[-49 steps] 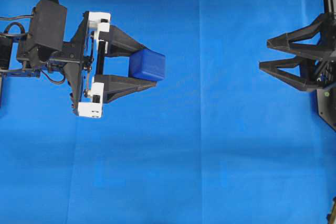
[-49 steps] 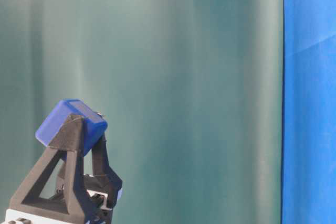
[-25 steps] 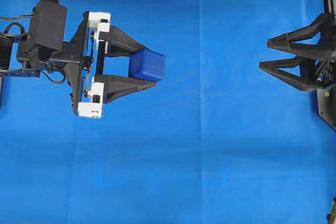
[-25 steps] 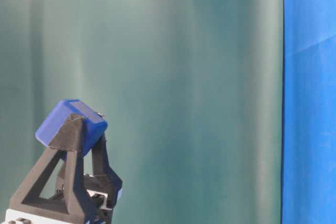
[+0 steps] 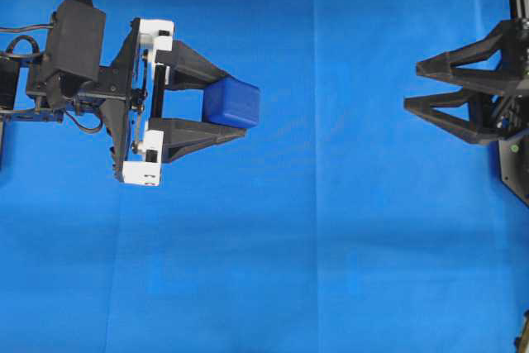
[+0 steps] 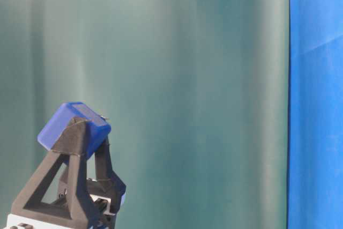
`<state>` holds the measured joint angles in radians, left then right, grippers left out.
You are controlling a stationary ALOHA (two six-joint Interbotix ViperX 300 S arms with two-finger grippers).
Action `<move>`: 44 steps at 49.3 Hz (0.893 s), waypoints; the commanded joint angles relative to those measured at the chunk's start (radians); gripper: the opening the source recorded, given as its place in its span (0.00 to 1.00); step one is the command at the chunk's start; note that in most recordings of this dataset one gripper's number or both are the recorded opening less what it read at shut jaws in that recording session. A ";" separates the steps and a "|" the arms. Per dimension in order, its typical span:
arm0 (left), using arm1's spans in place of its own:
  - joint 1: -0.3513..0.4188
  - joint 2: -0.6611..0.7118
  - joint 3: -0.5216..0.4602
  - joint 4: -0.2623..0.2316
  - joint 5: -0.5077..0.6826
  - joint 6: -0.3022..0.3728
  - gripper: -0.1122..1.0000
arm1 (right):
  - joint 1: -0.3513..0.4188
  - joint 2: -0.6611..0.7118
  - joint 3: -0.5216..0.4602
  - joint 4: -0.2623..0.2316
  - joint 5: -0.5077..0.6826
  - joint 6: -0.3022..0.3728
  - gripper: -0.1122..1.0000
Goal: Handover the blue block to the right arm after grasping it with the left arm, then place it in the designated position.
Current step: 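Hold the cube with the left gripper while the right gripper reorients, then move the right gripper left and close it around the cube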
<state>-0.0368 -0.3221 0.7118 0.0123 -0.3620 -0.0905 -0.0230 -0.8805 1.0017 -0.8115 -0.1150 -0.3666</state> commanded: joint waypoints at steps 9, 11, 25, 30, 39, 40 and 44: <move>-0.003 -0.017 -0.011 0.000 -0.011 0.000 0.52 | 0.002 0.135 -0.110 0.000 -0.035 0.003 0.93; -0.003 -0.017 -0.011 0.000 -0.011 0.000 0.52 | 0.002 0.163 -0.132 0.000 -0.040 0.003 0.93; -0.003 -0.017 -0.014 0.000 -0.011 0.000 0.52 | 0.000 0.353 -0.281 0.000 -0.066 0.003 0.93; -0.002 -0.015 -0.015 0.000 -0.011 0.000 0.52 | 0.002 0.417 -0.330 0.000 -0.078 0.000 0.93; -0.002 -0.012 -0.017 0.000 -0.011 0.000 0.52 | 0.000 0.514 -0.405 0.000 -0.117 -0.011 0.93; -0.003 -0.012 -0.018 0.000 -0.011 0.000 0.52 | 0.002 0.525 -0.414 0.000 -0.121 -0.012 0.93; -0.003 -0.012 -0.018 0.000 -0.011 0.000 0.52 | 0.002 0.561 -0.443 -0.002 -0.141 -0.017 0.93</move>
<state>-0.0368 -0.3221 0.7118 0.0123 -0.3620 -0.0905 -0.0230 -0.3375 0.6075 -0.8115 -0.2332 -0.3804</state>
